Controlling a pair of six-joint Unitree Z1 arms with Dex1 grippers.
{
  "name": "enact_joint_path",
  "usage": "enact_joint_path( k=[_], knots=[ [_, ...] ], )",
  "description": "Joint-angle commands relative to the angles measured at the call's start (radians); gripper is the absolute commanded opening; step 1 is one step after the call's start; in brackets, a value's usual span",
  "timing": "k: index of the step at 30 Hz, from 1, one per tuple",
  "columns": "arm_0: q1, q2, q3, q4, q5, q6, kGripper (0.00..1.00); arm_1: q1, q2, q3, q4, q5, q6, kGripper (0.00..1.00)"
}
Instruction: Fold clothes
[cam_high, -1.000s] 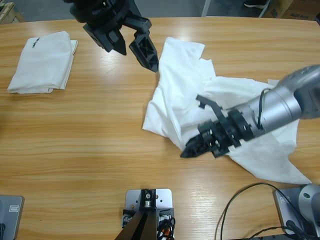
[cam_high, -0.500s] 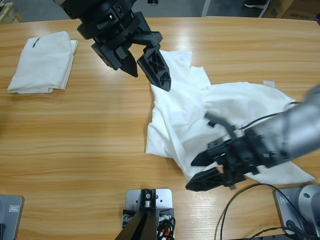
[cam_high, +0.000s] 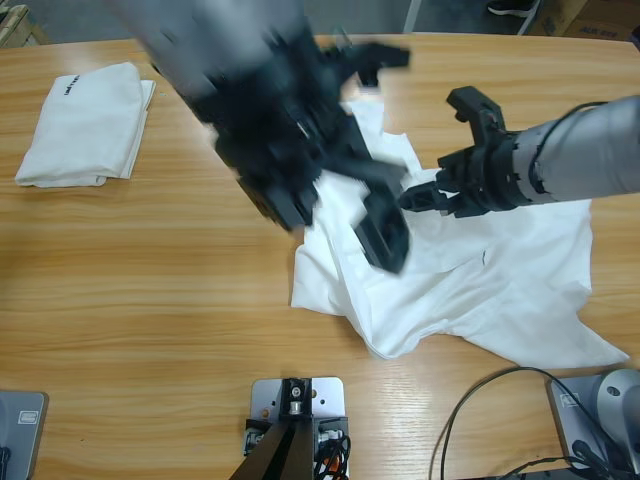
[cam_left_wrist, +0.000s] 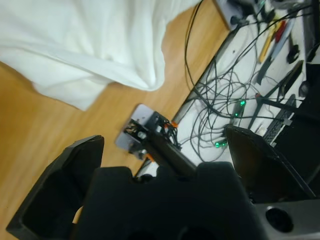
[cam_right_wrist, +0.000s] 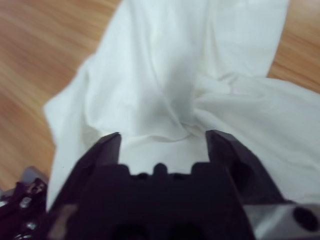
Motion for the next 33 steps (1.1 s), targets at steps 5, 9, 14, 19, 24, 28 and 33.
enact_joint_path(
  k=[5, 9, 14, 19, 24, 28, 33],
  knots=[
    [-0.067, 0.201, -0.015, -0.055, 0.115, -0.089, 0.945, -0.276, 0.185, -0.273, 0.489, 0.004, -0.012, 0.617],
    [-0.063, 0.233, -0.015, -0.051, 0.196, -0.078, 0.950, -0.263, 0.234, -0.365, 0.563, -0.008, -0.014, 0.619],
    [-0.063, 0.301, -0.052, -0.051, 0.221, -0.078, 0.959, -0.181, 0.281, -0.390, 0.572, -0.035, -0.035, 0.669],
    [-0.063, 0.351, -0.094, -0.050, 0.214, -0.105, 0.958, -0.178, 0.347, -0.446, 0.597, -0.161, -0.222, 0.815],
    [-0.061, 0.386, -0.125, -0.050, 0.200, -0.143, 0.954, -0.177, 0.303, -0.427, 0.431, -0.116, -0.498, 0.876],
    [-0.061, 0.392, -0.121, -0.024, 0.195, -0.126, 0.954, -0.188, 0.315, -0.410, 0.415, 0.013, -0.572, 0.874],
    [-0.065, 0.394, -0.103, -0.008, 0.235, -0.118, 0.954, -0.188, 0.333, -0.370, 0.415, 0.038, -0.586, 0.867]
  ],
)
